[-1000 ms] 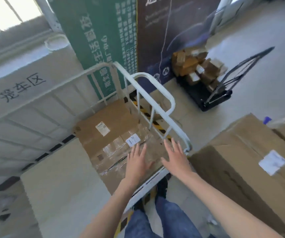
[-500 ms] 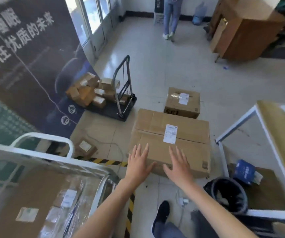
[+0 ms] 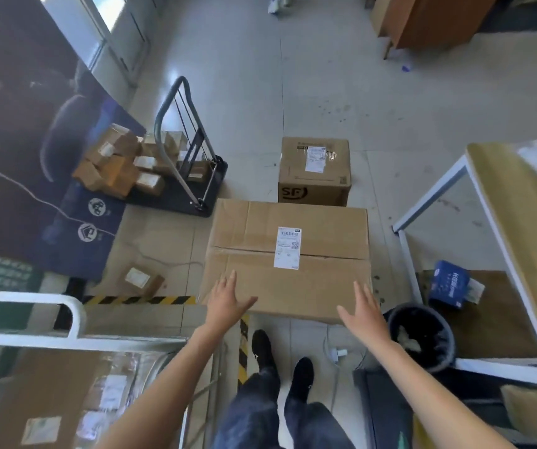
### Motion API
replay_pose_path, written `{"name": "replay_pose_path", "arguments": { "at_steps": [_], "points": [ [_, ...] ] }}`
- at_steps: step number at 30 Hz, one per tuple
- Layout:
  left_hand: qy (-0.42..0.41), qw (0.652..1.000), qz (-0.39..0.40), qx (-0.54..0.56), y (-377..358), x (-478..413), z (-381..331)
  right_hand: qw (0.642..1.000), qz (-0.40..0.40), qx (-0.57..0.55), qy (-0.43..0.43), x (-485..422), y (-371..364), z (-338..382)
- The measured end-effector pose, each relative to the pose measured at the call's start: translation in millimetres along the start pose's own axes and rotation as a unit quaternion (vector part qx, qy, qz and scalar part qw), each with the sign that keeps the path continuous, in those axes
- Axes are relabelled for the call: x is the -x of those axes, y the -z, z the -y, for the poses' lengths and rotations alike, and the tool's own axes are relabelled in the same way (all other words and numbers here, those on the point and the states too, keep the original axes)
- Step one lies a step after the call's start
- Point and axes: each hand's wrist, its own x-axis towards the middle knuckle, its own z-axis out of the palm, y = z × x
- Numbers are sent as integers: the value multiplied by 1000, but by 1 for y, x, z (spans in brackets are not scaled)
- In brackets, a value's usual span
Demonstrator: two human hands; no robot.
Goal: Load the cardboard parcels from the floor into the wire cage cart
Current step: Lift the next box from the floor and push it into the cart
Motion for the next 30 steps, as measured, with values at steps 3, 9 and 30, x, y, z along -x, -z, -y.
{"name": "replay_pose_path", "arguments": {
  "at_steps": [3,9,30],
  "points": [
    [51,999,-13,12,7,-29,26,999,1,10,-33,-25,-1,-12],
    [106,983,20,150,15,-80,68,977,-11,-137,-165,-57,-7,-31],
    [189,892,58,406,12,-92,106,891,-66,-393,-216,-78,-11,-44]
  ]
}}
